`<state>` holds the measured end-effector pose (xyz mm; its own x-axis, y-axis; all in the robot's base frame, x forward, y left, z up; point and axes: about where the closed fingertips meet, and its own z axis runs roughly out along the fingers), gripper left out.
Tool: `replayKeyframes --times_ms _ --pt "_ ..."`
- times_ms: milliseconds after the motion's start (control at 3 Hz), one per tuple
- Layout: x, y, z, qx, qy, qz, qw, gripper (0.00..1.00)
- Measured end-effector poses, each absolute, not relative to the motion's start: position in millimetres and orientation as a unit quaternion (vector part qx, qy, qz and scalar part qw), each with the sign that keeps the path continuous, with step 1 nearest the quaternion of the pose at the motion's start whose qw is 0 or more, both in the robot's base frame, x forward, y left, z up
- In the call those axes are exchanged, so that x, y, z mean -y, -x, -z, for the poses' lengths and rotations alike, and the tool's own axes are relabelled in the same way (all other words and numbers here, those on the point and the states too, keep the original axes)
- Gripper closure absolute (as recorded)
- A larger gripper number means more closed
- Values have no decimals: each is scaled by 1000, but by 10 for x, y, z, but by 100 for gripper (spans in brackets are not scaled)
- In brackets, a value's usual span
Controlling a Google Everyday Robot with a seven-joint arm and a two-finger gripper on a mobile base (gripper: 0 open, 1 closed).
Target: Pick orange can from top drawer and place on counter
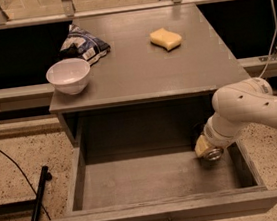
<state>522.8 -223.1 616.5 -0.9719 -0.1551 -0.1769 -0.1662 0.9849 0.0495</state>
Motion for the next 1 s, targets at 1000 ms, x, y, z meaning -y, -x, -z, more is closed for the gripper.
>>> replayKeyframes --times_ms 1000 --pt "1948 -4989 -7717 -977 126 -76 154 100"
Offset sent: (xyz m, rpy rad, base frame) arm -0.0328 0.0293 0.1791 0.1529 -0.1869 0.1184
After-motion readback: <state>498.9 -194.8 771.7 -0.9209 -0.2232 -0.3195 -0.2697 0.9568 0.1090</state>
